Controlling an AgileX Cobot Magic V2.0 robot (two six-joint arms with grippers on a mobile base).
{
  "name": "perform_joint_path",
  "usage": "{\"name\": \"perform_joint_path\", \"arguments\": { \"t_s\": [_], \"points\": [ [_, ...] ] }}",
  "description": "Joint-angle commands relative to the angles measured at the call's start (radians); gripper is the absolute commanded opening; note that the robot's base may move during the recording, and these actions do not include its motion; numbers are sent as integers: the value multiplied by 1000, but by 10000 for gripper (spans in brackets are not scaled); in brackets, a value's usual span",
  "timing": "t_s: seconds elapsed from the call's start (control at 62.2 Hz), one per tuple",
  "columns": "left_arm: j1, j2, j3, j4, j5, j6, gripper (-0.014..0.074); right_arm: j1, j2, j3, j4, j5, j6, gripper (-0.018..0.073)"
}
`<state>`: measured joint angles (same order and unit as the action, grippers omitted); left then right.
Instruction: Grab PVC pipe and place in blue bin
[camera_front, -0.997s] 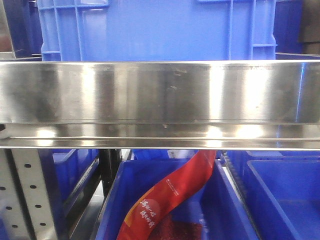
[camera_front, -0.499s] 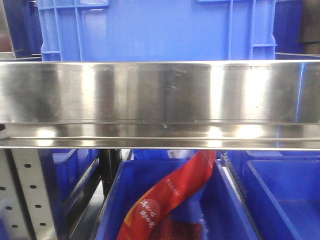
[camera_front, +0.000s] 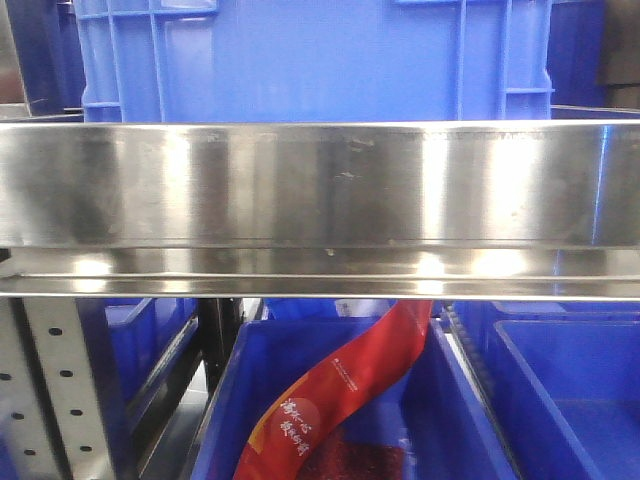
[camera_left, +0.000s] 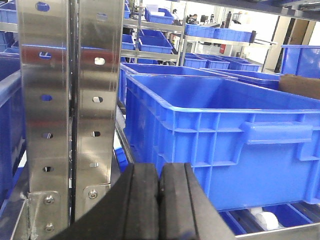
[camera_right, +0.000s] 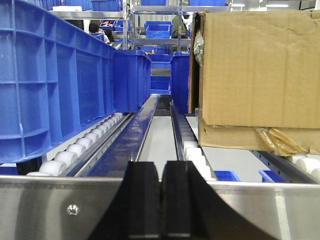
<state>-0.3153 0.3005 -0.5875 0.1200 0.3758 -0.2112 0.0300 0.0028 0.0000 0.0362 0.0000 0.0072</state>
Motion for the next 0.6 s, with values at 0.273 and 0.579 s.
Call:
{"name": "perform_joint_path", "arguments": {
  "t_s": [0.273,0.579],
  "points": [
    [3,-6,-1,-2,-24,-3,-111,-5,-3,0,-8,-30,3,-169],
    [3,-6,-1,-2,-24,-3,-111,-5,-3,0,-8,-31,3,-169]
  ]
}}
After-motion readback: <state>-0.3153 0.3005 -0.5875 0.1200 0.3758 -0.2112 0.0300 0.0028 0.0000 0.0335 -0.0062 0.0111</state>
